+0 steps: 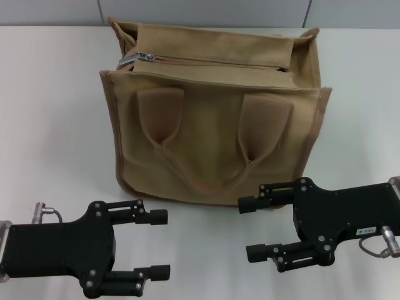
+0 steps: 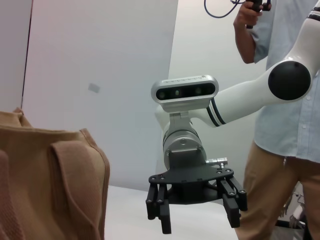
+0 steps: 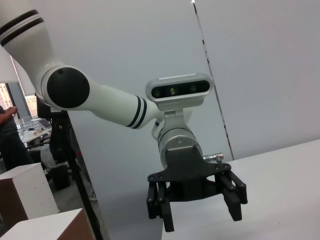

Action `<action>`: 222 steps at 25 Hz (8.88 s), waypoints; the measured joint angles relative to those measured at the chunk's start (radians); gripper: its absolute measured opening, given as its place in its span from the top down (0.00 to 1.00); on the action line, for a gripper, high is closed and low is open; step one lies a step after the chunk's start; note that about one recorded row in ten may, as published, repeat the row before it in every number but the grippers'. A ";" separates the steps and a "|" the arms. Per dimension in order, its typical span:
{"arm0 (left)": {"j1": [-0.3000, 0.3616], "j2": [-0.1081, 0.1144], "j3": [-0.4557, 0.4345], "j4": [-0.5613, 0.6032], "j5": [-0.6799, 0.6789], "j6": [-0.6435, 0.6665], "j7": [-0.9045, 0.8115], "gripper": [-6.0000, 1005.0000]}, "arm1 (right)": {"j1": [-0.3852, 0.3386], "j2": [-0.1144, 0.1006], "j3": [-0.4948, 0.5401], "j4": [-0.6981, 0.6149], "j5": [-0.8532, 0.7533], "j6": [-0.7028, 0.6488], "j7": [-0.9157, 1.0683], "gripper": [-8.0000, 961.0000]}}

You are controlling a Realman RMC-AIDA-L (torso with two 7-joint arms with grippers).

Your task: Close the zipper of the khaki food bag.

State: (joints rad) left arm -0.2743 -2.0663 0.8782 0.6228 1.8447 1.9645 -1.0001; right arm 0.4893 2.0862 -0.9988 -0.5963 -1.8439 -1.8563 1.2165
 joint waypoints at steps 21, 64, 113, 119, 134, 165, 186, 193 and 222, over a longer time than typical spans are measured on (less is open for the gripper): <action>-0.004 -0.004 -0.515 -0.164 -0.115 -0.095 0.038 0.28 | 0.005 0.000 0.007 0.134 0.088 0.000 -0.139 0.26; -0.149 -0.008 -0.334 -0.267 -0.301 -0.390 0.039 0.30 | 0.006 0.002 0.011 0.270 0.154 0.037 -0.262 0.26; -0.164 -0.011 -0.331 -0.374 -0.360 -0.293 0.095 0.96 | 0.249 0.006 -0.099 0.554 0.785 0.192 -1.402 0.26; -0.177 -0.012 -0.330 -0.375 -0.360 -0.285 0.083 0.96 | 0.281 0.006 -0.088 0.583 0.787 0.230 -1.517 0.26; -0.230 -0.012 -0.305 -0.390 -0.361 -0.240 0.055 0.95 | 0.381 0.006 -0.168 0.588 0.759 0.395 -1.533 0.26; -0.286 -0.014 -0.306 -0.421 -0.378 -0.189 0.002 0.93 | 0.382 0.006 -0.150 0.623 0.749 0.337 -1.712 0.26; -0.276 -0.014 -0.305 -0.428 -0.377 -0.190 0.001 0.91 | 0.380 0.006 -0.118 0.676 0.716 0.336 -1.791 0.43; -0.276 -0.014 -0.305 -0.435 -0.371 -0.190 0.001 0.91 | 0.380 0.006 -0.118 0.676 0.715 0.336 -1.787 0.74; -0.199 -0.003 -0.393 -0.409 -0.376 -0.245 0.003 0.89 | 0.161 0.006 -0.083 0.528 0.714 0.259 -1.359 0.99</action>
State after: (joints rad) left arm -0.4734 -2.0692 0.4853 0.2133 1.4691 1.7193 -0.9975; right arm 0.6507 2.0923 -1.0814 -0.0687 -1.1300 -1.5974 -0.1429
